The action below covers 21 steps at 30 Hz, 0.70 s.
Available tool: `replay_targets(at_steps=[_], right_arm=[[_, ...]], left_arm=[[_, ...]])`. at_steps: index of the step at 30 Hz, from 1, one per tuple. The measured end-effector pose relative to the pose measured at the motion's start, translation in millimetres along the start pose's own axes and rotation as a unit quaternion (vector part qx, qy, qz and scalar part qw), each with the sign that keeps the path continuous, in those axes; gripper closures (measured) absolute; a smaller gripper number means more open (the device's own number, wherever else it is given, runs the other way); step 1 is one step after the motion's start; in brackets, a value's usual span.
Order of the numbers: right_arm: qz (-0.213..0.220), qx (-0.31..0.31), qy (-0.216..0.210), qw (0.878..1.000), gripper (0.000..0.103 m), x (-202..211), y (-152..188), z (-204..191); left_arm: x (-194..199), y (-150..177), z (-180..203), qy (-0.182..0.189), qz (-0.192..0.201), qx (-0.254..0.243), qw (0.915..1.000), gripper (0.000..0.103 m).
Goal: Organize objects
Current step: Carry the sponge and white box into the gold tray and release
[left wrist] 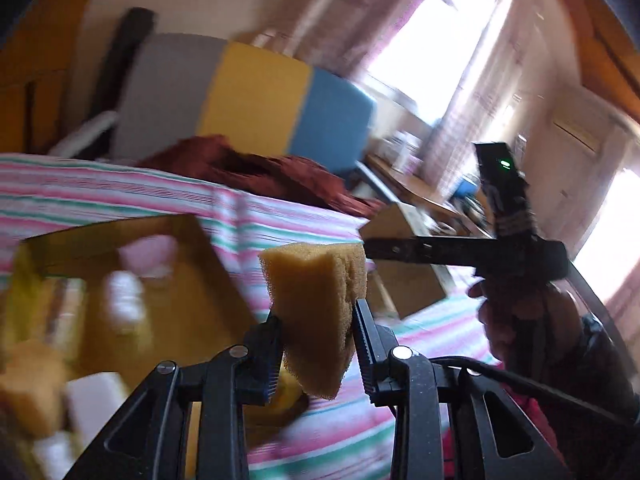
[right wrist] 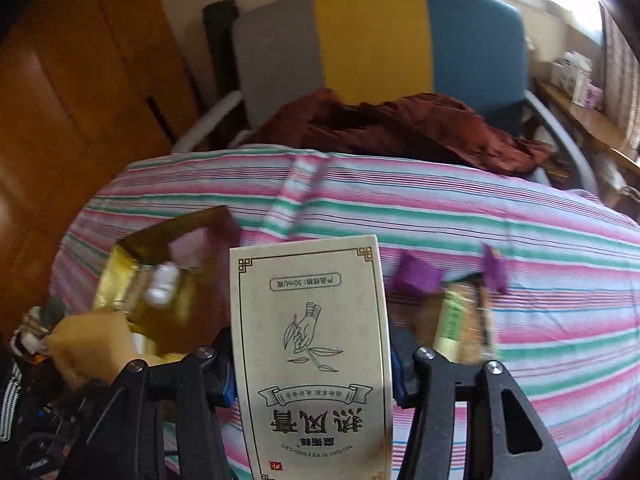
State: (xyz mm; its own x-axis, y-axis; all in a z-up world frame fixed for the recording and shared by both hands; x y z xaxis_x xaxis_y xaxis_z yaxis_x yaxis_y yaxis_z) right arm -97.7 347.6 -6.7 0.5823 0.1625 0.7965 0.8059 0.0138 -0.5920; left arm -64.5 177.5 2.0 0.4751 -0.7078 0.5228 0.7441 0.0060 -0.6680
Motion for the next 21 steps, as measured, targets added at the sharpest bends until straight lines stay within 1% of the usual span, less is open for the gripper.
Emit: replay_targets(at_steps=[3,6,8,12,15,18,19,21], right_arm=[[0.001,0.008,-0.026,1.000,0.049,-22,-15,-34],[-0.009,0.011,-0.046,0.999,0.049,-41,-22,-61],[-0.020,0.017,-0.056,0.998,0.049,-57,-23,-79],[-0.040,0.012,-0.068,0.997,0.049,-87,-25,-101],[-0.055,-0.014,-0.103,0.993,0.047,-106,-27,-110],[-0.086,-0.058,-0.119,0.987,0.046,-122,-25,-110],[-0.087,-0.067,-0.124,0.986,0.042,-125,-25,-109],[-0.070,-0.074,-0.121,0.987,0.038,-124,-25,-107]], left_arm=[[9,-9,-39,-0.041,0.018,0.019,0.9988,0.070],[14,-13,-80,-0.089,0.019,0.036,0.9952,0.070],[16,-14,-100,-0.109,0.023,0.041,0.9929,0.070],[17,-13,-130,-0.128,0.022,0.054,0.9901,0.070],[15,-8,-144,-0.145,0.008,0.060,0.9877,0.070],[16,3,-146,-0.145,-0.006,0.055,0.9879,0.069],[18,10,-148,-0.146,-0.013,0.052,0.9879,0.067],[15,22,-152,-0.148,-0.035,0.053,0.9870,0.066]])
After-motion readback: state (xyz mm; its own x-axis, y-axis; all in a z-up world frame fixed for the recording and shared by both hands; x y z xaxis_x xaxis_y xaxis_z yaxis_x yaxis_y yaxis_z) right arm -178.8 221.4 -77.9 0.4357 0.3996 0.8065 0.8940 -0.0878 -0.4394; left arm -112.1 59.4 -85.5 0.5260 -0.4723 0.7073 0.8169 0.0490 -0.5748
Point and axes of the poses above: each gripper's, at about its wrist camera, not at the fingertips, and x roughly against the way its jaws point, z to its right, y to its underside, the point moved 8 cm from there along -x, roughly the way its jaws point, and after that the axes turned 10 degrees about x, right-handed, at the moved point
